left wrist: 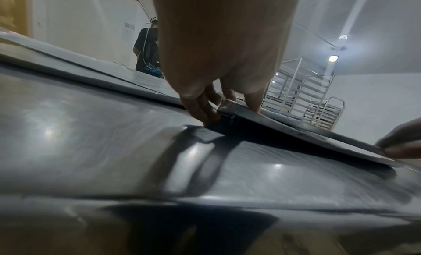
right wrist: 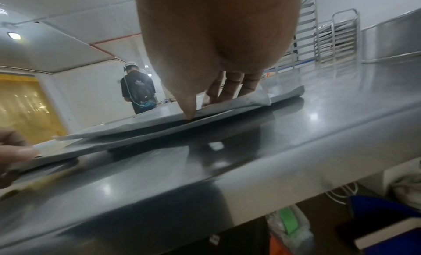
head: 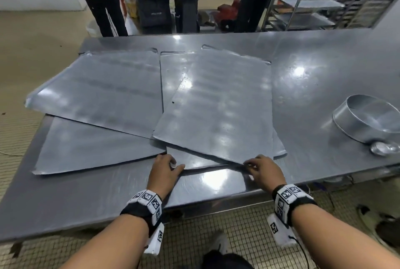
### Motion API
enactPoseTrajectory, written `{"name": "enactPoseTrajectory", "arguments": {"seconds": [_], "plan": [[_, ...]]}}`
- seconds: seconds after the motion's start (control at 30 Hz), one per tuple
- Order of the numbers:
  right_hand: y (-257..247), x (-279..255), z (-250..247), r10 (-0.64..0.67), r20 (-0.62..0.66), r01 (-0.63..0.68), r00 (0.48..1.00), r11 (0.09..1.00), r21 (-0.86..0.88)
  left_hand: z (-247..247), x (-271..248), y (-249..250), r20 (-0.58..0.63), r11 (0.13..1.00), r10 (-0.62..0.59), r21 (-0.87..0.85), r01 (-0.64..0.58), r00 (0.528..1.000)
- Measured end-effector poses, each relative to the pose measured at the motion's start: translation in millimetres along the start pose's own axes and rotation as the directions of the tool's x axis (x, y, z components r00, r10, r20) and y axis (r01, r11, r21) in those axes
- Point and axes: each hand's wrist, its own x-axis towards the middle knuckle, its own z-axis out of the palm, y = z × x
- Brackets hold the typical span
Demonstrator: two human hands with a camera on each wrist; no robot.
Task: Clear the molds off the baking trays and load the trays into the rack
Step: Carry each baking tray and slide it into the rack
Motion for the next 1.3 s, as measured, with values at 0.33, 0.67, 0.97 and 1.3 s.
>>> {"name": "enactPoseTrajectory", "arguments": {"seconds": [0.33, 0.67, 0.97, 1.3], "plan": [[22, 42, -31, 0.133, -0.060, -0.130, 0.989, 0.990, 0.049, -25, 31, 20, -0.096, 0.958, 0.098, 0.279, -0.068, 0.991], [81, 164, -76, 0.286, -0.080, -0.274, 0.955, 0.952, 0.134, -20, 158, 50, 0.018, 0.950, -0.119, 0.293, 0.108, 0.993], [113, 240, -89, 0.277, 0.062, -0.283, 0.959, 0.952, 0.113, -6, 241, 66, 0.067, 0.909, -0.293, 0.329, 0.256, 0.954], [107, 272, -93, 0.239, 0.046, -0.243, 0.970, 0.952, 0.184, 7, 262, 61, -0.130, 0.895, -0.380, 0.198, 0.399, 0.916]]}}
